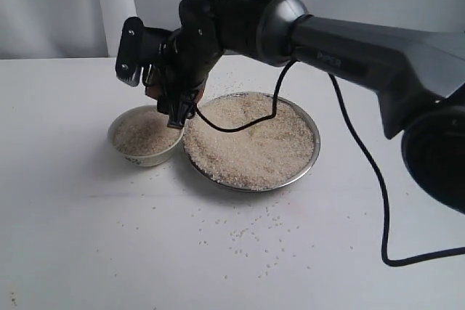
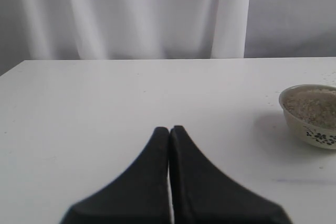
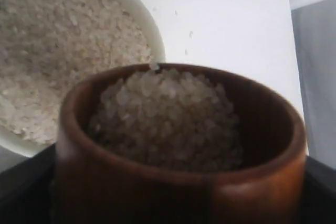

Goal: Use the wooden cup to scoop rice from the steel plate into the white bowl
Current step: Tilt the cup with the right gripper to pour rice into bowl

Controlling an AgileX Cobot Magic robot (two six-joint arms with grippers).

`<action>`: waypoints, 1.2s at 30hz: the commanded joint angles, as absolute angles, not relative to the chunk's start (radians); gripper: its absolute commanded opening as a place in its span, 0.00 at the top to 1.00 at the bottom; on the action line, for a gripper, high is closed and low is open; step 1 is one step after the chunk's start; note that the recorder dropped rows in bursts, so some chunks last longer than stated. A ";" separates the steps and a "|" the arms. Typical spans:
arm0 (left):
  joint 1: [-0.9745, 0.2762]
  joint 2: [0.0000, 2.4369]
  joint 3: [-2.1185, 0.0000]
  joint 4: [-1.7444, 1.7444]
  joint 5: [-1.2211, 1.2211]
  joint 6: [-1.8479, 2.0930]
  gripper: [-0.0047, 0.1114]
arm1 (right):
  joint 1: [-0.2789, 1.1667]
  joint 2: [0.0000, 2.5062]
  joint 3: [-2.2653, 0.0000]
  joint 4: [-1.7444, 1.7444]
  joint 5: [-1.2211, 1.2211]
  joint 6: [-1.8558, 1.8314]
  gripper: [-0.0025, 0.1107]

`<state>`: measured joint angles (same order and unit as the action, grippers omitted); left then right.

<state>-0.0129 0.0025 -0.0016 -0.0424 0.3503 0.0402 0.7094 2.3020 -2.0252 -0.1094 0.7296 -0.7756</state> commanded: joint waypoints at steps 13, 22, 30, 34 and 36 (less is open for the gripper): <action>-0.016 0.000 0.000 -0.042 0.345 0.036 0.96 | 0.808 2.519 -2.351 -0.506 0.877 -0.726 0.98; -0.016 0.000 0.000 -0.042 0.345 0.036 0.96 | 0.818 2.519 -2.351 -0.583 0.907 -0.752 0.98; -0.016 0.000 0.000 -0.042 0.345 0.036 0.96 | 0.846 2.519 -2.351 -0.599 0.937 -0.808 0.98; -0.016 0.000 0.000 -0.042 0.345 0.036 0.96 | 0.859 2.519 -2.339 -0.630 0.947 -0.830 0.98; -0.016 0.000 0.000 -0.042 0.345 0.036 0.96 | 0.864 2.519 -2.322 -0.671 0.951 -0.833 0.98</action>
<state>-0.0129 0.0025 -0.0016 -0.0424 0.3503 0.0402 0.8550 2.5328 -2.3386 -0.6099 0.9456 -0.8177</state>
